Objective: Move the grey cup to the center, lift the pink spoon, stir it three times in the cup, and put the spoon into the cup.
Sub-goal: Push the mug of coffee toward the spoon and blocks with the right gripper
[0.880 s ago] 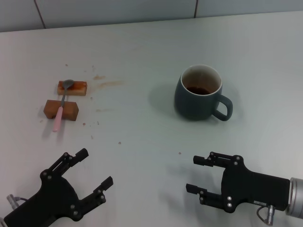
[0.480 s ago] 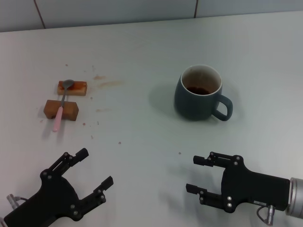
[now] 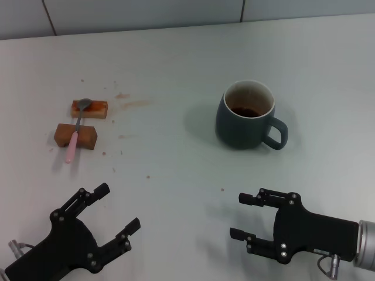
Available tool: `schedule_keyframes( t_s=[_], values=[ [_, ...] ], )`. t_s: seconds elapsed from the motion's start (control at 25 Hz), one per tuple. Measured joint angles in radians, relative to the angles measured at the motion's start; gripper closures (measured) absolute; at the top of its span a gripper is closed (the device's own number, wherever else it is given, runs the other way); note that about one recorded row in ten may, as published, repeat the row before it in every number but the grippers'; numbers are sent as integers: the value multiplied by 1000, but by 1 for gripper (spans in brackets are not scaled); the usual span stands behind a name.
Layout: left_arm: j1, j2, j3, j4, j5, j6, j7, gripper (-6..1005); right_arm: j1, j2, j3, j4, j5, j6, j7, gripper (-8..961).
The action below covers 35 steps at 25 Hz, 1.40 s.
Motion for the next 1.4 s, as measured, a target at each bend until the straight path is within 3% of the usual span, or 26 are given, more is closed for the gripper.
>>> schedule_keyframes(
  t_s=[0.44,0.6,0.8,0.84,1.0,1.2,1.4],
  values=[
    [0,0,-1,0,0,14,0,171,2,0,45,2,36,2,24,337],
    [-1,0,-1,0,0,16,0,171,5,0,70,5,96,-15,-6,507],
    [-4,0,-3,0,0,35,8,170,-15,1,97,32,295,-59,-119,719],
    [-4,0,-3,0,0,37,9,170,-24,1,125,53,399,-55,-162,761],
    [-5,0,-3,0,0,42,11,170,-33,2,175,78,505,-33,-218,901],
    [-5,0,-3,0,0,55,34,171,-24,2,238,98,572,60,-303,898],
    [-7,0,-4,0,-1,60,36,171,27,-1,212,78,534,225,-328,895]
  ],
)
